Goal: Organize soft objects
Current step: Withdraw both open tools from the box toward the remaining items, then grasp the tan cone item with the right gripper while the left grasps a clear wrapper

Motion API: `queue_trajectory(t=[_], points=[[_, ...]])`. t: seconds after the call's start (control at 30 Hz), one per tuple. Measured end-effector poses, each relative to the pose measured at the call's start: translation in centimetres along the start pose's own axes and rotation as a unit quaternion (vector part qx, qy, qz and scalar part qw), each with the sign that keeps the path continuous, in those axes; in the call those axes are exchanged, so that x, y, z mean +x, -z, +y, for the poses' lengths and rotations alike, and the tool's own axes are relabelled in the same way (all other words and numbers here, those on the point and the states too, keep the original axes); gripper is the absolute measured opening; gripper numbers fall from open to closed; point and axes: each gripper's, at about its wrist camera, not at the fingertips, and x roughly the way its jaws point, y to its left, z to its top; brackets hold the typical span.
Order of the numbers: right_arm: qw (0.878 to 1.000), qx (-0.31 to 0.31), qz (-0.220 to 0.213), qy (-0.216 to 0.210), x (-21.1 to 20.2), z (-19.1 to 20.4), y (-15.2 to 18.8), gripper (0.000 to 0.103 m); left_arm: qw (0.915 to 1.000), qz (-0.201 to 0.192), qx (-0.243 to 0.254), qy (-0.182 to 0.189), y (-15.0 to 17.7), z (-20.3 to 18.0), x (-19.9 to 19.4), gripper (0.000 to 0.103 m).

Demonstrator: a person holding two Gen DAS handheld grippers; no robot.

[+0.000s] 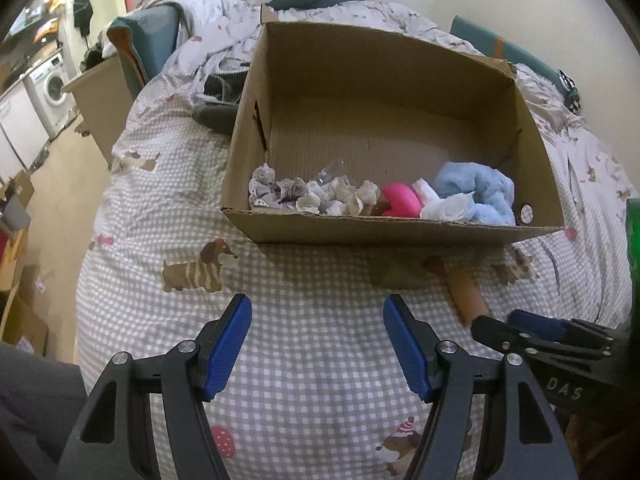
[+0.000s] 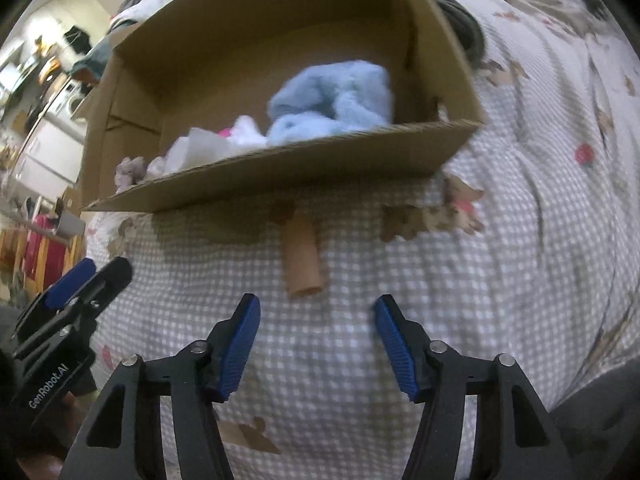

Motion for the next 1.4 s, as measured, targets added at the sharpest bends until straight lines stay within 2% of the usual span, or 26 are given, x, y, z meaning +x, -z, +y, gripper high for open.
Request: queue_trajectory(t=[0.1,0.23,0.37,0.4,0.53,0.67,0.83,1.0,1.03,1.13,1.2,1.27,1.33,1.4], points=[[1.0,-0.016,0.006,-0.003,0.7,1.1,-0.3,0.044,0.9999,0.007,-0.013,0.002,-0.2,0.2,0.3,0.066],[0.999,-0.027,0.011,0.022,2.3,1.8,-0.8,0.043,0.9998,0.015,-0.015,0.005,-0.3,0.0,0.7,0.066],[0.999,-0.037,0.026,0.019,3.4,2.3,-1.0,0.01,0.9997,0.016,-0.014,0.008,-0.4,0.0,0.8,0.066],[0.999,-0.036,0.024,0.013,3.2,2.5,-1.0,0.008,0.9997,0.017,-0.014,0.011,-0.4,0.0,0.8,0.066],[0.999,-0.043,0.005,0.005,1.8,3.1,-0.8,0.007,0.9992,0.025,-0.016,0.027,-0.5,-0.2,1.3,0.066],[1.0,-0.003,-0.008,-0.019,-0.2,1.9,-0.1,0.006,0.9977,0.038,-0.006,0.056,-0.9,-1.2,2.3,0.066],[0.999,0.021,-0.027,-0.028,-1.9,0.4,0.0,0.006,0.995,0.055,0.012,0.083,-1.6,-3.2,4.1,0.065],[0.998,0.042,-0.029,-0.031,-3.0,-1.5,0.0,0.006,0.9936,0.067,0.012,0.09,-2.1,-4.2,6.8,0.064],[0.998,0.043,-0.029,-0.032,-3.0,-1.5,0.1,0.006,0.9932,0.071,0.014,0.091,-2.2,-4.4,7.4,0.06],[0.998,0.043,-0.028,-0.029,-3.3,-1.9,0.1,0.006,0.9919,0.082,0.017,0.095,-2.3,-4.9,8.9,0.038],[0.998,0.043,-0.026,-0.026,-2.9,-1.8,0.2,0.006,0.9918,0.08,0.019,0.097,-2.3,-5.0,9.3,0.03],[0.998,0.044,-0.027,-0.026,-2.6,-1.6,0.3,0.006,0.9909,0.082,0.021,0.105,-2.3,-5.0,9.5,0.012],[0.998,0.044,-0.027,-0.027,-2.6,-1.8,0.3,0.006,0.9878,0.091,0.005,0.126,-2.5,-4.7,9.5,0.009],[0.998,0.045,-0.027,-0.028,-2.6,-1.7,0.3,0.006,0.9883,0.086,0.005,0.126,-2.6,-4.7,9.2,0.009]])
